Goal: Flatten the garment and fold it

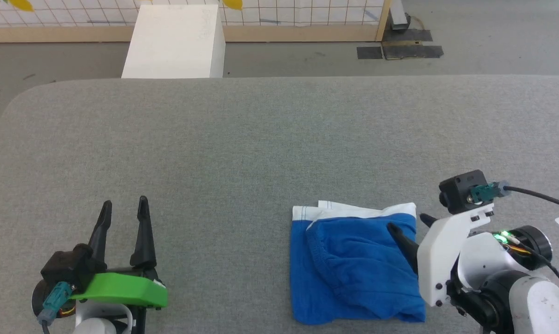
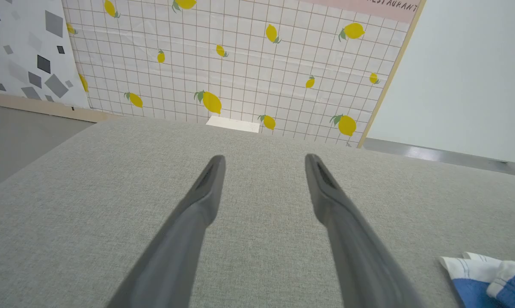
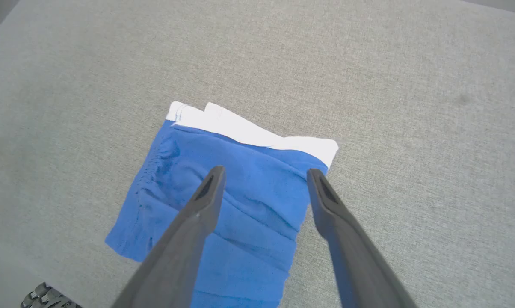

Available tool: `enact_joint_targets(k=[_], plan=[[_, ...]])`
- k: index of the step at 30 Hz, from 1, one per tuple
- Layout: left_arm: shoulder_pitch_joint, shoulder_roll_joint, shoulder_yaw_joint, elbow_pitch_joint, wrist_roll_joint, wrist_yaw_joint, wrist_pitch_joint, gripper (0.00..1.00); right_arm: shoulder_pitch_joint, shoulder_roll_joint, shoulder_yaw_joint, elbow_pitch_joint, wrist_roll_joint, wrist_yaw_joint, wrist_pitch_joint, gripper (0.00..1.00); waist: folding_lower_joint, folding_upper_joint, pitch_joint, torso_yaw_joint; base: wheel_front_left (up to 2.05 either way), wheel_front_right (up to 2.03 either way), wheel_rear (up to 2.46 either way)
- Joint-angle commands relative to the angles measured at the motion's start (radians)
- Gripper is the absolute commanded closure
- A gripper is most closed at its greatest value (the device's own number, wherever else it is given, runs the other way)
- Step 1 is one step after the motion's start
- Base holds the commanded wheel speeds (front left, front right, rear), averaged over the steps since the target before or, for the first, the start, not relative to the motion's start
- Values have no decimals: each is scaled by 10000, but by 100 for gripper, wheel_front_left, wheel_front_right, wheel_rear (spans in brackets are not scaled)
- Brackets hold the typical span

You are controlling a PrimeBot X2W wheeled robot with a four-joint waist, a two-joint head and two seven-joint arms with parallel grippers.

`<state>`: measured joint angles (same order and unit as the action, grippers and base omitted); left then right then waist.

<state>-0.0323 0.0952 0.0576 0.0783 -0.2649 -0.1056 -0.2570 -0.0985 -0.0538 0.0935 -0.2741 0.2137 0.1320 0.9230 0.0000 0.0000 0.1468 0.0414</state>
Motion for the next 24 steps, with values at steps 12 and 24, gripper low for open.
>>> enact_joint_targets(k=[12, 24], plan=[[-247, -19, 10, -63, 63, -79, -47, 0, 358, 33, -207, 2679, -594, -13, -678, 0, 0, 0, 380, 235, 0, 0, 0], [-323, -33, 71, 59, 90, -124, -47, 0, -198, 34, 427, 4275, -294, -13, -1576, 100, 0, 0, 361, 288, 0, 0, 0]])
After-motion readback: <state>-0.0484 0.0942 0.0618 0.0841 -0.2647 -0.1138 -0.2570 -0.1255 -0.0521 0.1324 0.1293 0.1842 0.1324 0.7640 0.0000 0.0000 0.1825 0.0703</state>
